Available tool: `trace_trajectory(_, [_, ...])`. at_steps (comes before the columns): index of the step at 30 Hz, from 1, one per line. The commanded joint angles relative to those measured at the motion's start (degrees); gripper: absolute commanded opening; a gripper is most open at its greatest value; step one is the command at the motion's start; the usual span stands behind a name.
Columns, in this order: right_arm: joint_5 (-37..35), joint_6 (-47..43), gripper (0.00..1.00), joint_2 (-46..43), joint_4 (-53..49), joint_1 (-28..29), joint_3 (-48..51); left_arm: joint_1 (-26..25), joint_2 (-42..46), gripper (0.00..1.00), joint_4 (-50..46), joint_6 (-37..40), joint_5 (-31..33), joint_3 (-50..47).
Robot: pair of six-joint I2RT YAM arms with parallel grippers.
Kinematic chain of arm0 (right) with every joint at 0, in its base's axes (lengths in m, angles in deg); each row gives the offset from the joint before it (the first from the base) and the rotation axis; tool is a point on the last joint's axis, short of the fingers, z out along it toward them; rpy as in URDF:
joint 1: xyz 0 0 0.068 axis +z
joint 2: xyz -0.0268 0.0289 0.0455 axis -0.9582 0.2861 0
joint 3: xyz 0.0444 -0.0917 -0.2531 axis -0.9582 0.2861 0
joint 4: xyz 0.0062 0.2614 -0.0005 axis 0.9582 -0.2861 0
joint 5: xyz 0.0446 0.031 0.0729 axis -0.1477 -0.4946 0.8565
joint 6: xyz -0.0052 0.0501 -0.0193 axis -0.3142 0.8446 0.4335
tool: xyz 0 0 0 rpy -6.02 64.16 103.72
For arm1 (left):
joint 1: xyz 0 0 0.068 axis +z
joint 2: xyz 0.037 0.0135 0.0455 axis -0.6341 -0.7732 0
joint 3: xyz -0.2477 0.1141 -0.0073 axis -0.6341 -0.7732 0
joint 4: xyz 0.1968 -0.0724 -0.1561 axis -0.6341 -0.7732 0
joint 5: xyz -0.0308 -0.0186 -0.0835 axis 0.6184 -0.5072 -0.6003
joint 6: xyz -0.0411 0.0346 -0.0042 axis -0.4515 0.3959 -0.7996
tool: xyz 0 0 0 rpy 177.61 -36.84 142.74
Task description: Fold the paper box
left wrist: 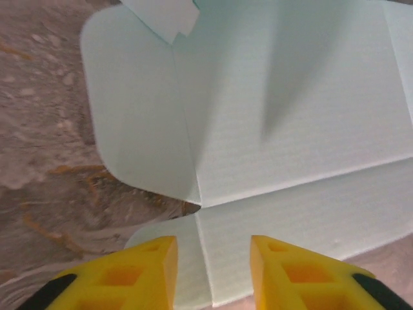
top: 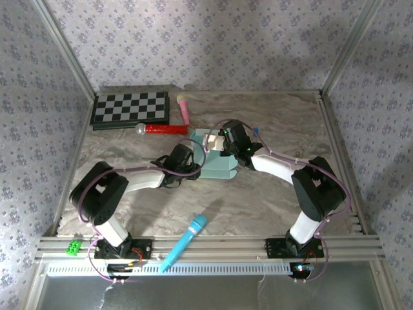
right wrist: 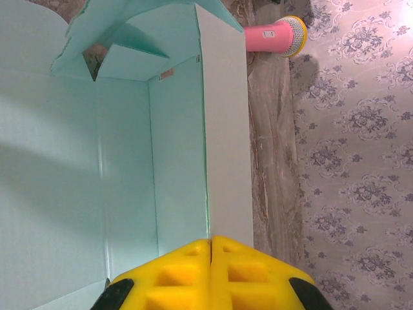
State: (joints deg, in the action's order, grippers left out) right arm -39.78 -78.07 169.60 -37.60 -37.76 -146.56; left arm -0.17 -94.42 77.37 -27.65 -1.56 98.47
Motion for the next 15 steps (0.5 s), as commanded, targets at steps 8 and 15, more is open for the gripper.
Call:
trace_trajectory(8, [1.5,-1.8,0.00,1.4,-5.8,-0.5,-2.8,14.5,9.3,0.49,-6.9,9.6,-3.4,5.6])
trace_trajectory(15, [1.0,-1.8,0.00,2.0,-5.8,-0.5,-3.5,20.5,-0.4,0.50,-2.6,21.3,-11.8,10.8])
